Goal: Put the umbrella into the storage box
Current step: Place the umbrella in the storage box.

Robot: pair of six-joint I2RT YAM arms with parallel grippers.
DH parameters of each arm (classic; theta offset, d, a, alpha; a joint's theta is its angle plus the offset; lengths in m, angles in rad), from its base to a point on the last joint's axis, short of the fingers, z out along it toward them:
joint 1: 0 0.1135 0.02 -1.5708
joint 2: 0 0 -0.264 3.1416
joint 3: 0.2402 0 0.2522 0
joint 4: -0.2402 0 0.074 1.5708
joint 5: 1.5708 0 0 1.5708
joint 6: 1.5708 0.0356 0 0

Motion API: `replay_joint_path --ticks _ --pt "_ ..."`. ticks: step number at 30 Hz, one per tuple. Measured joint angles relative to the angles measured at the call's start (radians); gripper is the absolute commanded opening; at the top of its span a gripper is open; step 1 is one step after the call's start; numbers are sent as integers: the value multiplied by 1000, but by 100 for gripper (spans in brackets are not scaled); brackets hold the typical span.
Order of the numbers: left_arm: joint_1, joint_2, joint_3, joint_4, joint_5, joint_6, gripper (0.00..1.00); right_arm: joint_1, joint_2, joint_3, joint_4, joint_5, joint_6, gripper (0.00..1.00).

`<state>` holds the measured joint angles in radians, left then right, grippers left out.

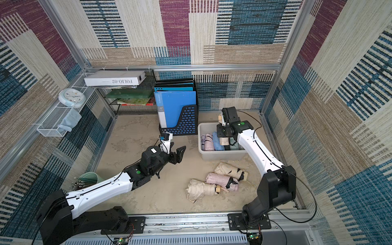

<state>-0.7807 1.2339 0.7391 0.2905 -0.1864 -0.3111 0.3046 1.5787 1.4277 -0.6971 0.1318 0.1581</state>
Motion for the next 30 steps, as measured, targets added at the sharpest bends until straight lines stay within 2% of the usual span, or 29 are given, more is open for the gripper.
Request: replay_joint_path --ticks 8,18,21,26,30 --pt "32 33 16 -3 25 -3 81 -47 142 46 -26 105 -109 32" --pt "60 54 16 -12 35 -3 81 -106 221 45 -36 163 -127 35" --pt "69 66 15 -13 51 -4 81 -109 254 49 -37 176 -126 41" --pt "83 74 15 -19 60 -3 81 -114 316 85 -37 204 -121 65" --pt "90 76 11 -24 79 -3 81 -121 352 109 -38 235 -111 74"
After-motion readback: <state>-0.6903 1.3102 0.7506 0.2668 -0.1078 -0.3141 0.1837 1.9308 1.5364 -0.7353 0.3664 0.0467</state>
